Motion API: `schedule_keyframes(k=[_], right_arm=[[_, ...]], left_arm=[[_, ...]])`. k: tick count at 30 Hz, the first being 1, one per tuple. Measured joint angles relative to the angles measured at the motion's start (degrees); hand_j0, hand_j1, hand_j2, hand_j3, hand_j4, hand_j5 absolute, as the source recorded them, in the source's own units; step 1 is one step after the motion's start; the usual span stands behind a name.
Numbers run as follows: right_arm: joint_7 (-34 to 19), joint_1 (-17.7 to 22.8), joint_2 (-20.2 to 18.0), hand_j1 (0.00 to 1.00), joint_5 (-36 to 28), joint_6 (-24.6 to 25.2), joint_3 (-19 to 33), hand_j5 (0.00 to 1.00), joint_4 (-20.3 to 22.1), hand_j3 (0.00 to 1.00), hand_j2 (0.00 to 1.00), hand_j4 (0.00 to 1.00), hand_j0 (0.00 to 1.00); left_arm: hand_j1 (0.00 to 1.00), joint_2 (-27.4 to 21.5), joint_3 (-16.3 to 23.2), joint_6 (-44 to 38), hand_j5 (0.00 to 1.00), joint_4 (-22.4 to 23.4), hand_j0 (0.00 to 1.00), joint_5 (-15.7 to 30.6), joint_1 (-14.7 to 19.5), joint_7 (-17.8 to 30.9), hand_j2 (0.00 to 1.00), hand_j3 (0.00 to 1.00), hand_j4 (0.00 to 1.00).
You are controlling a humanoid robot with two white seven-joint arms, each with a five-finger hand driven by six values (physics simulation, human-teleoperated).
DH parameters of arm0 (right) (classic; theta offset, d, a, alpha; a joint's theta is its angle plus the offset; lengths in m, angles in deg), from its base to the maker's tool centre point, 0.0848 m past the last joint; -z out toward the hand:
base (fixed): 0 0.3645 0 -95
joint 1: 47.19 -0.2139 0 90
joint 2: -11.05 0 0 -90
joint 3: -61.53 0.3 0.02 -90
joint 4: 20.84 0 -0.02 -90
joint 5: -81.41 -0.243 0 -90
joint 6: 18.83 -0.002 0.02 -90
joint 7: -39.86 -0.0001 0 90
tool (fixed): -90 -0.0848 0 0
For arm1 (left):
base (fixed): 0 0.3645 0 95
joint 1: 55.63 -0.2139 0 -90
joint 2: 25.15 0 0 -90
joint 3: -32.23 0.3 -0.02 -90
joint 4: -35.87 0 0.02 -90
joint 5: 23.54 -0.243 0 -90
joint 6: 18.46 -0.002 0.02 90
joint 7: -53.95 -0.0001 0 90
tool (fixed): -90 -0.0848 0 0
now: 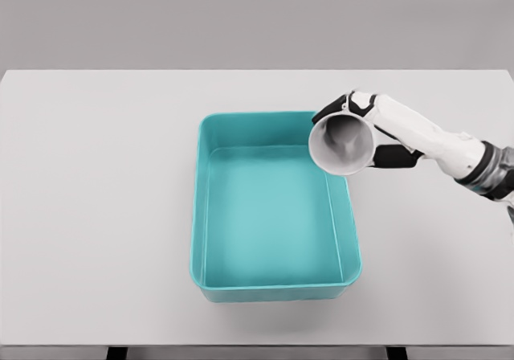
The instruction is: Put the paper cup into the basket with your right arm
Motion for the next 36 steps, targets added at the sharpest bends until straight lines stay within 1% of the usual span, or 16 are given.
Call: schedule_keyframes(k=[2, 5, 10, 14, 16, 19, 22, 27, 32, 33, 36], right_arm=[[0.0, -0.4, -1.2, 0.45, 0.1, -0.1, -0.9, 0.45, 1.4, 0.45, 0.45, 0.45, 0.45], [0.0, -3.6, -2.6, 0.45, 0.7, -0.1, -3.3, 0.45, 2.4, 0.45, 0.45, 0.45, 0.45], [0.0, -7.3, -3.7, 0.45, 3.5, -0.1, -8.3, 0.45, 2.9, 0.45, 0.45, 0.45, 0.45], [0.0, -9.8, -6.3, 0.45, 5.2, -0.2, -12.2, 0.45, 3.0, 0.45, 0.45, 0.45, 0.45], [0.0, -10.4, -7.9, 0.45, 6.2, -0.3, -14.2, 0.45, 3.0, 0.45, 0.45, 0.45, 0.45], [0.0, -10.6, -9.0, 0.45, 8.6, -0.3, -16.6, 0.45, 3.0, 0.45, 0.45, 0.45, 0.45], [0.0, -10.8, -9.6, 0.45, 10.0, -0.3, -18.2, 0.45, 3.0, 0.45, 0.45, 0.45, 0.45], [0.0, -14.9, -9.9, 0.45, 10.9, 0.2, -21.8, 0.45, 3.0, 0.45, 0.45, 0.45, 0.45], [0.0, -17.2, -9.8, 0.45, 11.2, 0.5, -24.7, 0.45, 2.6, 0.45, 0.45, 0.45, 0.45], [0.0, -18.1, -9.8, 0.45, 11.1, 0.6, -25.4, 0.45, 2.3, 0.45, 0.45, 0.45, 0.45], [0.0, -19.1, -9.6, 0.45, 11.6, 0.7, -27.1, 0.45, 1.3, 0.45, 0.45, 0.45, 0.45]], left_arm=[[1.0, 0.0, 0.0, 0.0, 1.0, 0.0, 1.0, 0.0, 0.0, 0.0, 1.0, 1.0, 1.0], [1.0, 0.0, 0.0, 0.0, 1.0, 0.0, 1.0, 0.0, 0.0, 0.0, 1.0, 1.0, 1.0], [1.0, 0.0, 0.0, 0.0, 1.0, 0.0, 1.0, 0.0, 0.0, 0.0, 1.0, 1.0, 1.0], [1.0, 0.0, 0.0, 0.0, 1.0, 0.0, 1.0, 0.0, 0.0, 0.0, 1.0, 1.0, 1.0], [1.0, 0.0, 0.0, 0.0, 1.0, 0.0, 1.0, 0.0, 0.0, 0.0, 1.0, 1.0, 1.0], [1.0, 0.0, 0.0, 0.0, 1.0, 0.0, 1.0, 0.0, 0.0, 0.0, 1.0, 1.0, 1.0], [1.0, 0.0, 0.0, 0.0, 1.0, 0.0, 1.0, 0.0, 0.0, 0.0, 1.0, 1.0, 1.0], [1.0, 0.0, 0.0, 0.0, 1.0, 0.0, 1.0, 0.0, 0.0, 0.0, 1.0, 1.0, 1.0], [1.0, 0.0, 0.0, 0.0, 1.0, 0.0, 1.0, 0.0, 0.0, 0.0, 1.0, 1.0, 1.0], [1.0, 0.0, 0.0, 0.0, 1.0, 0.0, 1.0, 0.0, 0.0, 0.0, 1.0, 1.0, 1.0], [1.0, 0.0, 0.0, 0.0, 1.0, 0.0, 1.0, 0.0, 0.0, 0.0, 1.0, 1.0, 1.0]])
